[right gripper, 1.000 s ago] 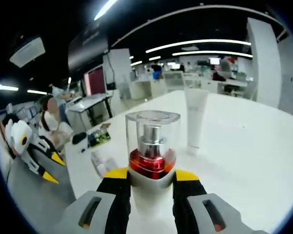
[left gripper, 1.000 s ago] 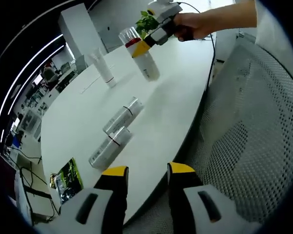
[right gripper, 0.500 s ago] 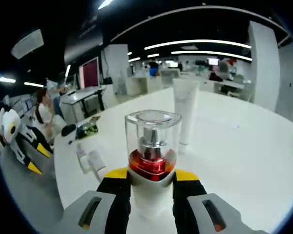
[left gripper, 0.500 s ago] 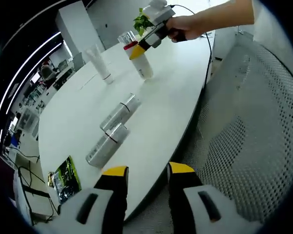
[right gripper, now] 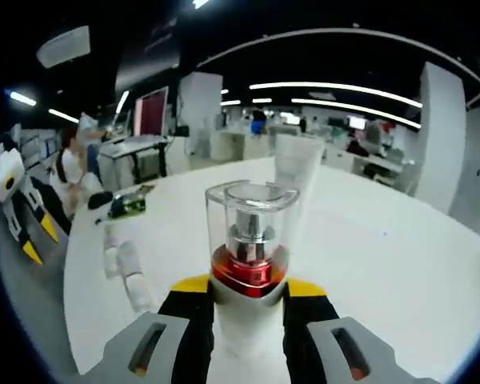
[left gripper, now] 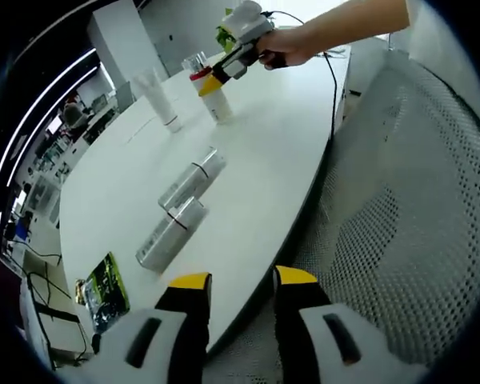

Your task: Arrange the skincare products in the storage area until every visible bottle or jar stands upright without overlapping.

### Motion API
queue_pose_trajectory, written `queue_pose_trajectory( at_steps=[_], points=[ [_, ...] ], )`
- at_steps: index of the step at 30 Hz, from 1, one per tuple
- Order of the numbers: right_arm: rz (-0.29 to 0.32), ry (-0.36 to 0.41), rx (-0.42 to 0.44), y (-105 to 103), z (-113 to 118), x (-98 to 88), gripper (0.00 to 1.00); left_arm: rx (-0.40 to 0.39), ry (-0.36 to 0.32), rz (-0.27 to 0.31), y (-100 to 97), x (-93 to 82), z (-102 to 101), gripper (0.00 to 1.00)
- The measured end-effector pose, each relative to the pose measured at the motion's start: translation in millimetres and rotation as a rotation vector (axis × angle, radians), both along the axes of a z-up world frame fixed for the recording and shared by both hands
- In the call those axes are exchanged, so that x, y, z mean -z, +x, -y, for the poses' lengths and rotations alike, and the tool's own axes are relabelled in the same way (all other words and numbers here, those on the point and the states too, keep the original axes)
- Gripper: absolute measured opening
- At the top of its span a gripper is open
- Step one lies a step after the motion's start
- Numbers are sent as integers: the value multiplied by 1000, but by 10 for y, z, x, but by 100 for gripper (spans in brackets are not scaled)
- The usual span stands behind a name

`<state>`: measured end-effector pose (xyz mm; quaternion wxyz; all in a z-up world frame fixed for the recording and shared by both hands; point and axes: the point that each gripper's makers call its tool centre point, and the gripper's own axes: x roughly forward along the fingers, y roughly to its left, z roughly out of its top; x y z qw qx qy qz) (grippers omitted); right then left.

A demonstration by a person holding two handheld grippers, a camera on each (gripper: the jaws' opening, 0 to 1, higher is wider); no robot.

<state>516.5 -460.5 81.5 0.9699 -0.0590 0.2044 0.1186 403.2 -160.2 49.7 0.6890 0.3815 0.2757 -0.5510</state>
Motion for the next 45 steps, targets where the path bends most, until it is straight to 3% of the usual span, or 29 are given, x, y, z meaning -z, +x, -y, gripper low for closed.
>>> queue_pose_trajectory(
  at_steps=[9,16,28,45],
  points=[
    [98,11,5,82,99,-22,28,-6,21,-12,-3,40,-28,25],
    [99,-14,-10,184,86,-63,27,-9,30,-23,-14,57,-37,24],
    [78,-14,36,468,316,-71,27,-18,47,-31,-12,81,-63,23],
    [63,-20,40,701,561,-55,27,-23,63,-37,-5,106,-85,20]
  ],
)
